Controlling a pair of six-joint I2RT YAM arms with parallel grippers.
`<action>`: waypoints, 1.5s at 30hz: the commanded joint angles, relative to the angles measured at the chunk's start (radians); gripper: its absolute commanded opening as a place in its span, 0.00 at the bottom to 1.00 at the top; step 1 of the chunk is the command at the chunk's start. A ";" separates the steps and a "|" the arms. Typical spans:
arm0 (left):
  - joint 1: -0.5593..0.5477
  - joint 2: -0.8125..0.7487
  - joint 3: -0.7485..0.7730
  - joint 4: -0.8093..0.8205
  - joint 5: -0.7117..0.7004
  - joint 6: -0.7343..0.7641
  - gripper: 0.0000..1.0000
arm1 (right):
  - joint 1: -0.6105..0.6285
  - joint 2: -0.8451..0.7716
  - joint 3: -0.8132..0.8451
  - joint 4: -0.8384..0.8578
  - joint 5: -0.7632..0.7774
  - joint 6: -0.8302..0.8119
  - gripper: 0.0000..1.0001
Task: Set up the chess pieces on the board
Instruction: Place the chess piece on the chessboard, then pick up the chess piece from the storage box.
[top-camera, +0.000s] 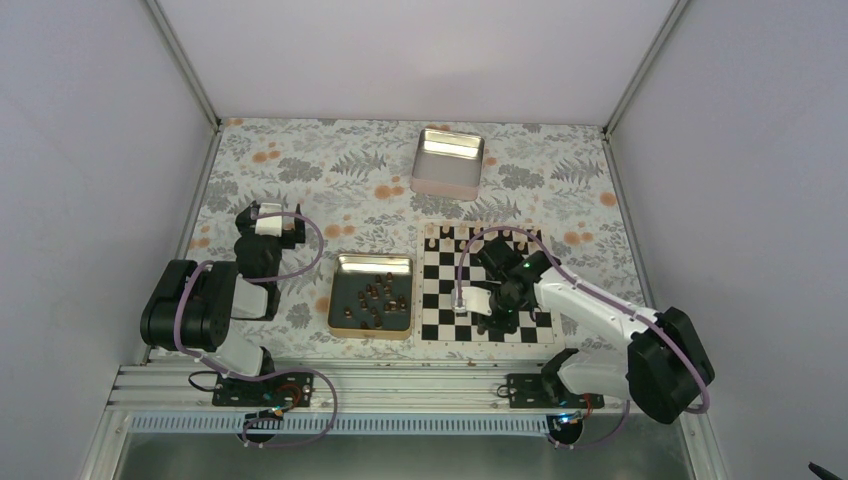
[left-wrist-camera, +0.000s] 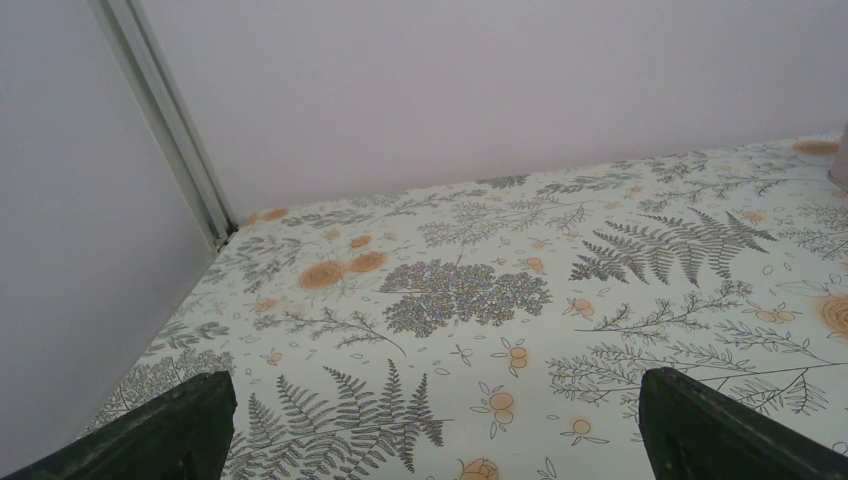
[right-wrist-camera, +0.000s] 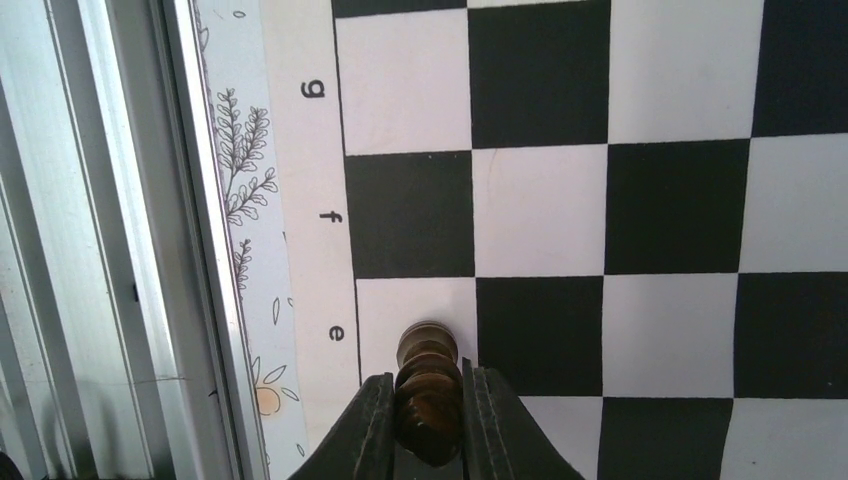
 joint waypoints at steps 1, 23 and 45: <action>-0.005 0.011 0.004 0.051 0.000 -0.004 1.00 | 0.009 -0.026 -0.009 0.017 -0.040 -0.020 0.05; -0.005 0.012 0.003 0.051 0.000 -0.003 1.00 | 0.015 0.021 -0.020 0.013 -0.027 -0.020 0.21; -0.005 0.011 0.004 0.051 0.000 -0.004 1.00 | 0.032 0.087 0.364 -0.138 -0.024 0.005 0.45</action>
